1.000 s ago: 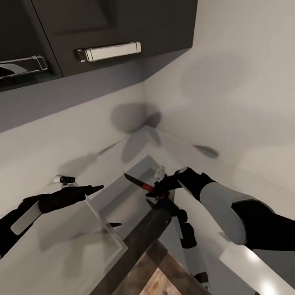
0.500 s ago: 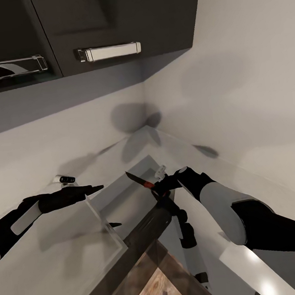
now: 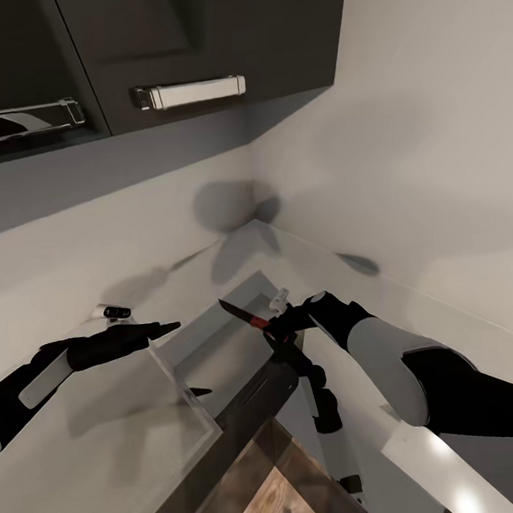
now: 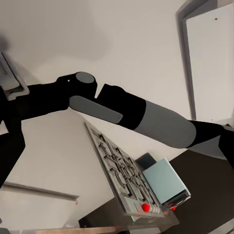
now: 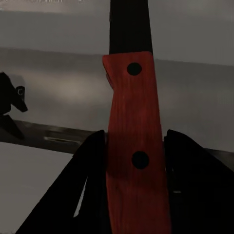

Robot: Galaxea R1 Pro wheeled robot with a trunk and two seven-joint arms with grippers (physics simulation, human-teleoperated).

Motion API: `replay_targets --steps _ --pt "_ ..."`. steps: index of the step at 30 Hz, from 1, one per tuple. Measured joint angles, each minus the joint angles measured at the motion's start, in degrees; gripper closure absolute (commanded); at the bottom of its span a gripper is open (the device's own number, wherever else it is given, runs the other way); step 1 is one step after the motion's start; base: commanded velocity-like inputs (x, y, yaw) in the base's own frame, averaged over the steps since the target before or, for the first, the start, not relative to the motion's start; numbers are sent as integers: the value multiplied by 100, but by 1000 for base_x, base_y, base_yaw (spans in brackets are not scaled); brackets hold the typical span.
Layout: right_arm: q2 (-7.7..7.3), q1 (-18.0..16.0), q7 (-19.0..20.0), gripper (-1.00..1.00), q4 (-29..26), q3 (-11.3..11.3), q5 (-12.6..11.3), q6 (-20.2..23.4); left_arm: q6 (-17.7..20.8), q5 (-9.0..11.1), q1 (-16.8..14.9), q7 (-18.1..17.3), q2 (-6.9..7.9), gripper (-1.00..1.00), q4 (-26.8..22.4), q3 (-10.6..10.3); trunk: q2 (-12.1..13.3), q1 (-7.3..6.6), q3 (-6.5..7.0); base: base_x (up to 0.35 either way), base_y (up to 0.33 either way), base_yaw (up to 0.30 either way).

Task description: In the kitchen, take the Vidalia onion out of the sink, dice it on the chopping board with the paring knife, put the diced onion into the bowl on the countertop, then place both the paring knife and the chopping board into the sink.

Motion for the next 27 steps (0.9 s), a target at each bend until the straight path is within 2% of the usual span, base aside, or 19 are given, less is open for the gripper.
replay_targets --steps 15,20,25,27 --pt "-1 -2 -64 100 252 -45 -25 125 0 0 3 0 -2 -100 -1 1 0 0 141 0 0 0" --pt "0 -1 -58 100 245 23 -3 252 0 0 3 0 -2 -100 -1 1 2 1 187 0 0 0" --pt "0 -3 -50 100 -54 98 58 445 0 0 1 0 2 -100 -1 1 3 1 234 0 0 0" --pt "0 -5 -45 100 -326 92 37 724 0 0 -2 0 0 -100 -1 1 2 1 253 0 0 0"
